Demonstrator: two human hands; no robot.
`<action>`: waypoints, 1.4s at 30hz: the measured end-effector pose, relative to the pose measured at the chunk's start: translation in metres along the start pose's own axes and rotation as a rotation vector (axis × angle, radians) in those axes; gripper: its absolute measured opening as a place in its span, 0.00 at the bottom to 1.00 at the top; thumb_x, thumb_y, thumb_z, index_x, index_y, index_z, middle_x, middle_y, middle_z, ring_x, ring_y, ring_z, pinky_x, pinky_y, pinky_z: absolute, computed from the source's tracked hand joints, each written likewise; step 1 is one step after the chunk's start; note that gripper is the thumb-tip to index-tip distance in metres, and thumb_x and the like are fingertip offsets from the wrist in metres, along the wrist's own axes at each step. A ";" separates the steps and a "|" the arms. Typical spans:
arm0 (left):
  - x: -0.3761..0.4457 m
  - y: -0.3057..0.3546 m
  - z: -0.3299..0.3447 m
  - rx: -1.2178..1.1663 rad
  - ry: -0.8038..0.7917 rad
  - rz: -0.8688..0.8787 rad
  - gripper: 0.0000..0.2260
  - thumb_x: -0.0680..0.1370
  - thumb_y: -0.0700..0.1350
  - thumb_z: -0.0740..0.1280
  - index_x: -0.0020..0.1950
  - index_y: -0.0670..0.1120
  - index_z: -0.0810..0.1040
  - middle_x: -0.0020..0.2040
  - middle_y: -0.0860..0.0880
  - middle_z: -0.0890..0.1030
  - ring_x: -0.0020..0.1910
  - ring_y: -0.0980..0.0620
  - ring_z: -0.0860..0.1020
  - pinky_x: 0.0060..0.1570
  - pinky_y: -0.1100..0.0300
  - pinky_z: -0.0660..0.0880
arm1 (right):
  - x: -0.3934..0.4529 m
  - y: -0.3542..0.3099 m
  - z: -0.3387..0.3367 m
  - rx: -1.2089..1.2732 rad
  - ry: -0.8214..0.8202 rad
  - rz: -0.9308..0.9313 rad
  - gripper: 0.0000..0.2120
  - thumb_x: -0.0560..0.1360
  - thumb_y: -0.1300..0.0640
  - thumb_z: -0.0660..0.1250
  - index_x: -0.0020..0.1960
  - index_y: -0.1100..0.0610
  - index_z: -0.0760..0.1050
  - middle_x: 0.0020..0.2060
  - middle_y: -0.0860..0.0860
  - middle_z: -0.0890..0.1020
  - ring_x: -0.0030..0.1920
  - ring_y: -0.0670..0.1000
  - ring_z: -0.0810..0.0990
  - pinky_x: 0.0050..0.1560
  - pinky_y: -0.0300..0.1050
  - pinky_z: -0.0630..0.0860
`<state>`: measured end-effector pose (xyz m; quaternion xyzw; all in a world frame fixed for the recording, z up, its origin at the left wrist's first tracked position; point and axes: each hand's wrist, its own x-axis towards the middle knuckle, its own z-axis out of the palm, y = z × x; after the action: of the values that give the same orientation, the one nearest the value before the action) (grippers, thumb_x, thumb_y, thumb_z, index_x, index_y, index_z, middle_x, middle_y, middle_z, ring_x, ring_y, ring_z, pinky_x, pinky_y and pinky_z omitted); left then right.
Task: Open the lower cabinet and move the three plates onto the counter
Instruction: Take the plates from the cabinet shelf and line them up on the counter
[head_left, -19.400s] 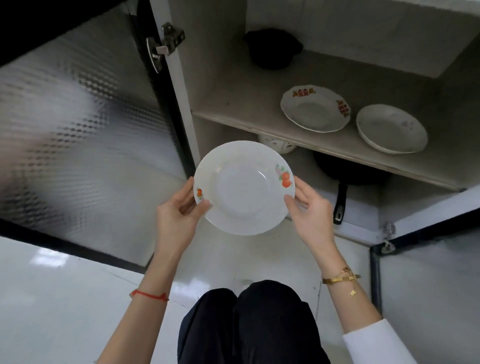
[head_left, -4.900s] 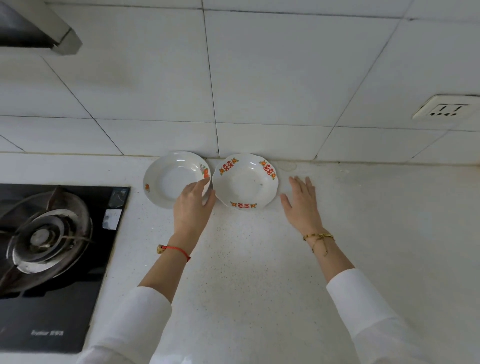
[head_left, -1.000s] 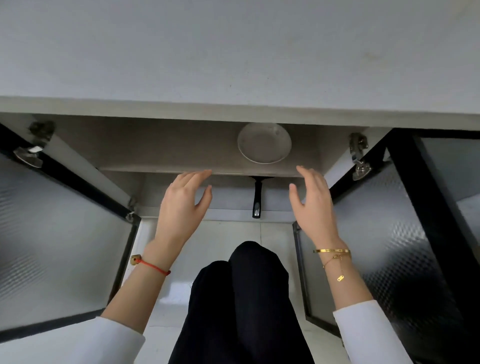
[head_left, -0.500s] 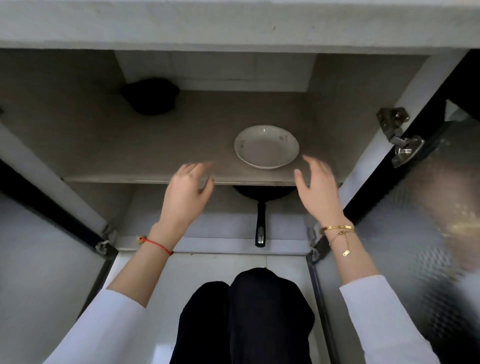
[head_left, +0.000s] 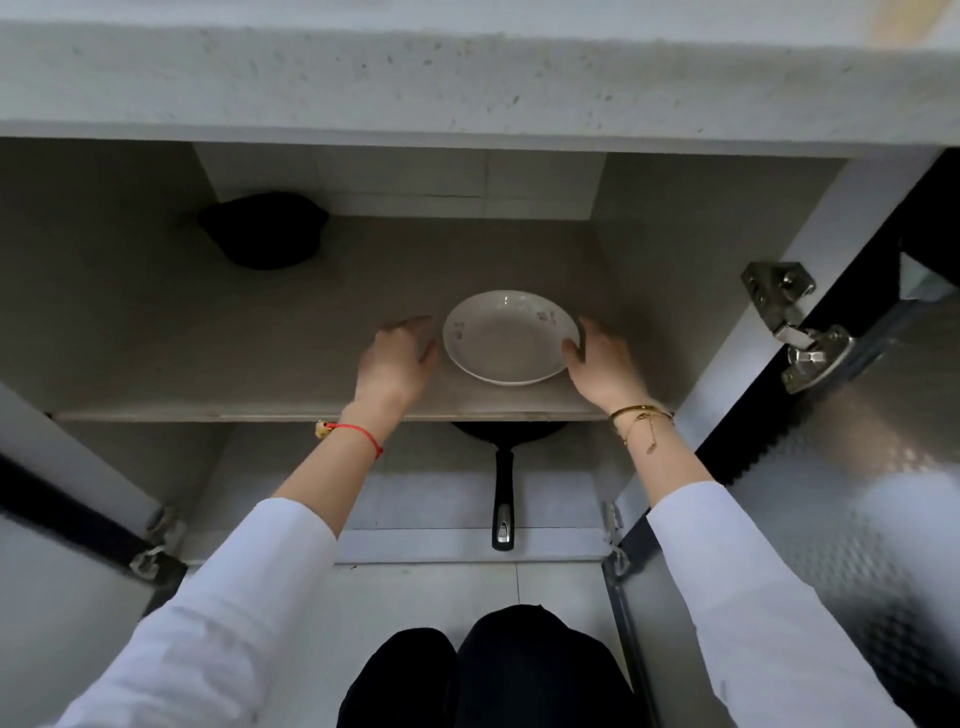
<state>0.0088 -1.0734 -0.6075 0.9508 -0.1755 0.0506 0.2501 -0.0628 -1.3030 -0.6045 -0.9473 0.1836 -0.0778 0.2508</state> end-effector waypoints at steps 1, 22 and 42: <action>0.006 -0.001 0.005 -0.005 -0.005 -0.003 0.11 0.79 0.47 0.61 0.58 0.45 0.76 0.56 0.39 0.81 0.52 0.36 0.79 0.41 0.53 0.71 | 0.004 0.001 0.003 0.005 -0.015 0.007 0.22 0.81 0.52 0.57 0.73 0.59 0.63 0.68 0.61 0.71 0.68 0.62 0.69 0.67 0.53 0.68; 0.034 -0.009 0.046 -0.130 -0.056 0.005 0.12 0.75 0.44 0.65 0.57 0.43 0.79 0.48 0.40 0.84 0.51 0.38 0.80 0.49 0.54 0.73 | 0.018 0.017 0.028 0.061 -0.016 0.088 0.17 0.82 0.57 0.52 0.64 0.63 0.71 0.60 0.63 0.78 0.60 0.64 0.76 0.56 0.49 0.71; -0.078 -0.033 0.003 -0.200 0.155 0.061 0.15 0.72 0.46 0.63 0.56 0.46 0.80 0.45 0.44 0.84 0.43 0.41 0.80 0.37 0.57 0.72 | -0.083 -0.006 0.039 0.278 0.126 -0.075 0.16 0.80 0.58 0.54 0.65 0.53 0.71 0.47 0.56 0.80 0.46 0.57 0.76 0.41 0.44 0.67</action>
<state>-0.0526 -1.0244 -0.6397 0.9086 -0.1887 0.1136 0.3549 -0.1278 -1.2493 -0.6397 -0.9028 0.1511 -0.1710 0.3645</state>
